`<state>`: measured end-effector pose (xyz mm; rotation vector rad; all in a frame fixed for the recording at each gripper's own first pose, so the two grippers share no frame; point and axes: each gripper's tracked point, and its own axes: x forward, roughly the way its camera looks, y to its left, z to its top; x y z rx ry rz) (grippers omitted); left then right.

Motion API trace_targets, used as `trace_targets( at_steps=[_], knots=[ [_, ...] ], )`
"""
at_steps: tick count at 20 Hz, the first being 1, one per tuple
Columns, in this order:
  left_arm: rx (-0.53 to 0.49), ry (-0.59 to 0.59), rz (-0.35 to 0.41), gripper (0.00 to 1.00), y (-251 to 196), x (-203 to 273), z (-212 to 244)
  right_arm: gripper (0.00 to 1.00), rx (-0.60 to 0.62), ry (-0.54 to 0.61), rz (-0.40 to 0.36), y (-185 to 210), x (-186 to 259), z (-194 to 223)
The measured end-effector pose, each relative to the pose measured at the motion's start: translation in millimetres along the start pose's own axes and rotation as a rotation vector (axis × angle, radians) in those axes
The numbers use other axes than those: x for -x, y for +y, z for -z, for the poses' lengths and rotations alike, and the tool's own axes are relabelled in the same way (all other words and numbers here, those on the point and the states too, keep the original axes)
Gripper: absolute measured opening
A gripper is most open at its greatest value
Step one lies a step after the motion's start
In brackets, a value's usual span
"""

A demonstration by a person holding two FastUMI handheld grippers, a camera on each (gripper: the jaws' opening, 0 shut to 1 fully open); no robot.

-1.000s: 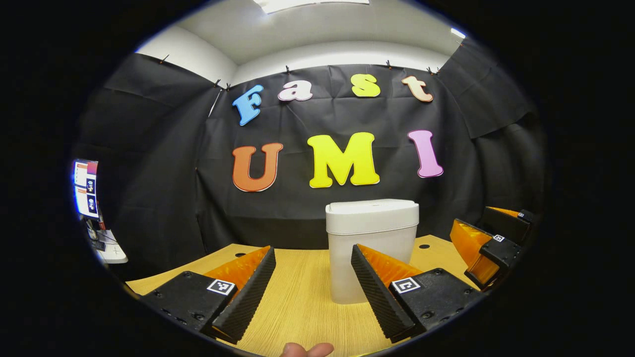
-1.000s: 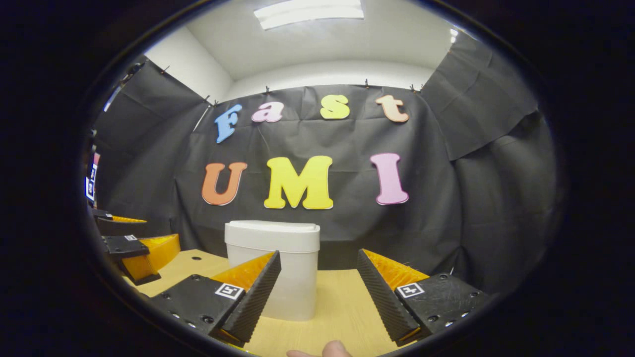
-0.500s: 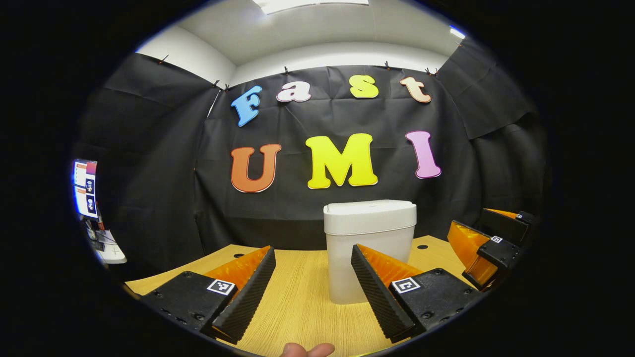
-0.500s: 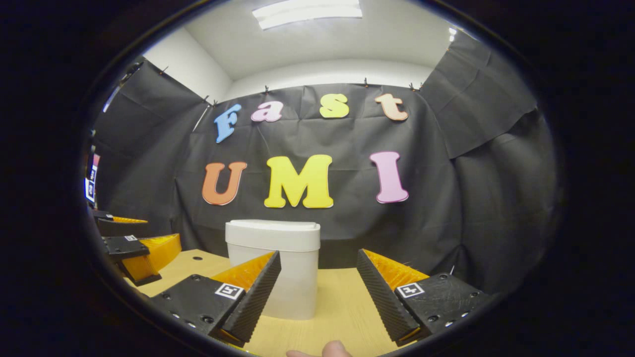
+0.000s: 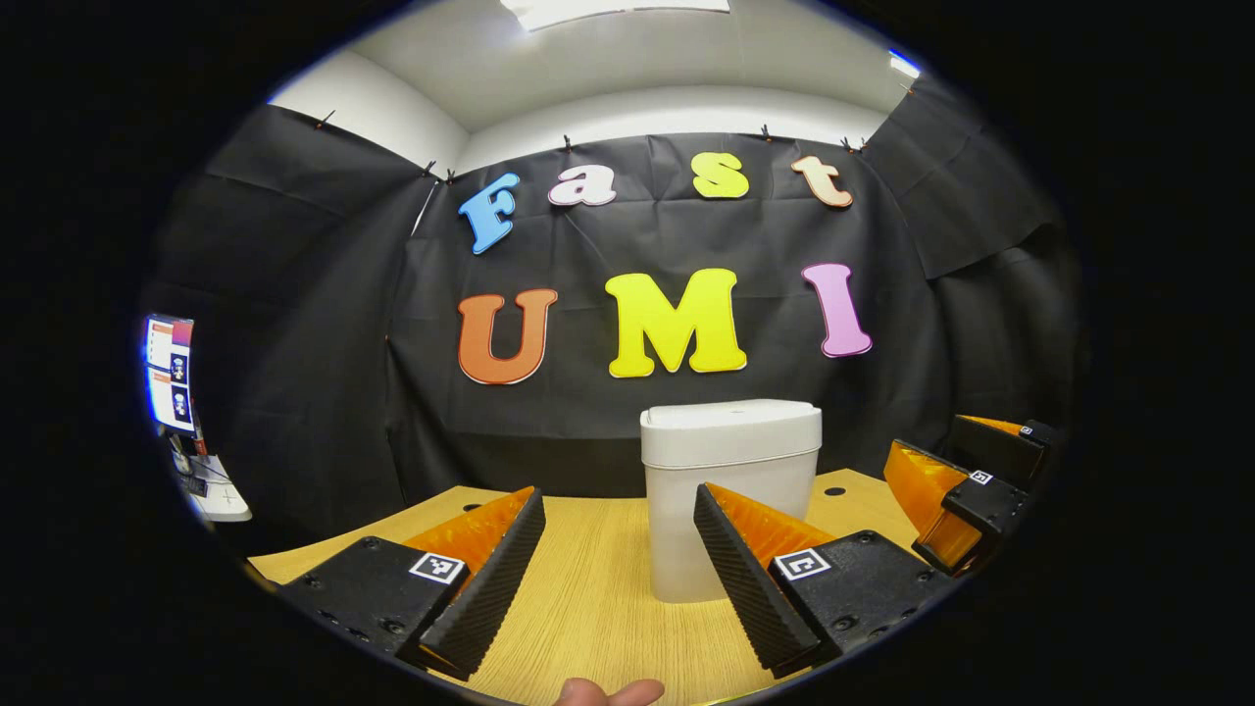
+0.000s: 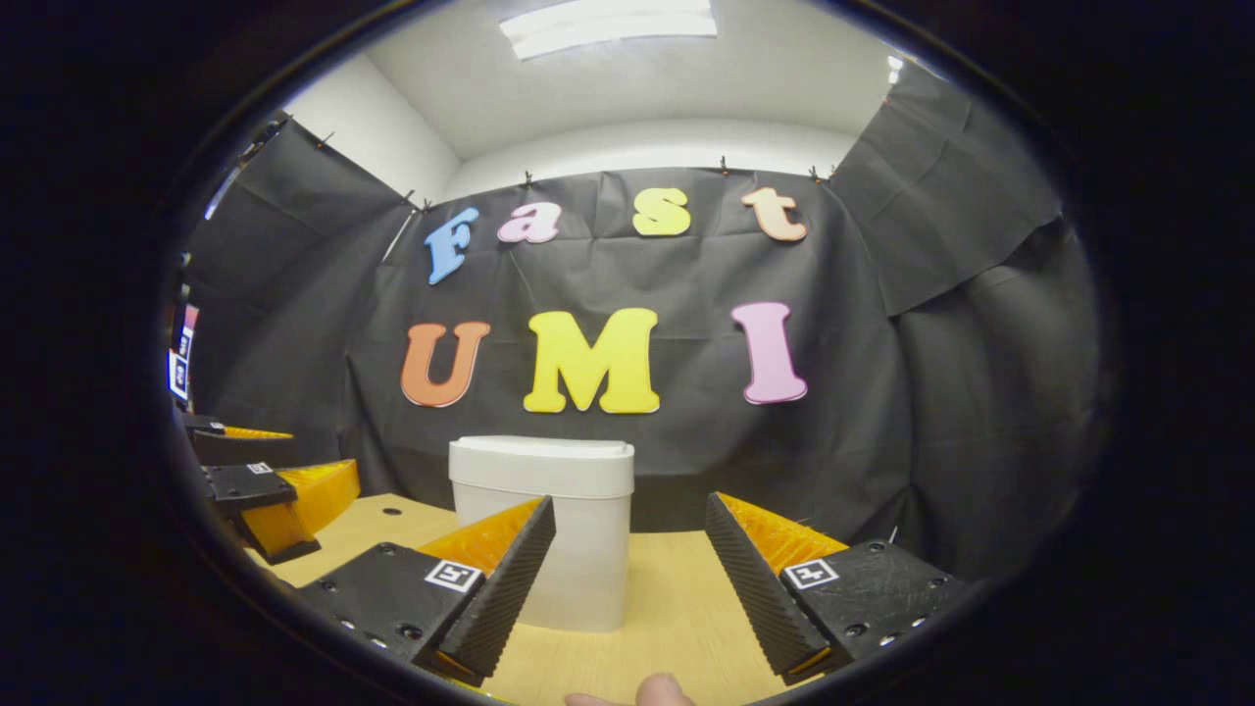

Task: Press the lid of the desktop garbage bin to open it, pick up the crumpled paper on the desktop and throw it into the bin, then pick up the pop can on the desktop and drop it into the bin, and finally close the garbage bin lid.

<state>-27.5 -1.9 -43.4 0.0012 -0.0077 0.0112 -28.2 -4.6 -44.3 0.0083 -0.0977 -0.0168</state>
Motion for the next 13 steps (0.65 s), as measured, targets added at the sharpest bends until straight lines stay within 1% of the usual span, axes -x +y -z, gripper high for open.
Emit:
trace_targets(
  at_steps=[8,9,13],
  knots=[
    [-0.001,-0.004,-0.004,0.99,1.6,2.3,-0.8,0.95,0.001,0.000,0.002,0.4,1.9,-0.2],
    [-0.001,-0.003,-0.004,0.99,1.2,2.1,-1.2,0.92,0.002,0.000,0.002,0.5,2.2,-0.4],
    [-0.002,-0.004,-0.006,0.98,1.9,3.4,-1.3,0.93,0.002,-0.003,0.003,0.6,3.4,-1.4]
  ],
)
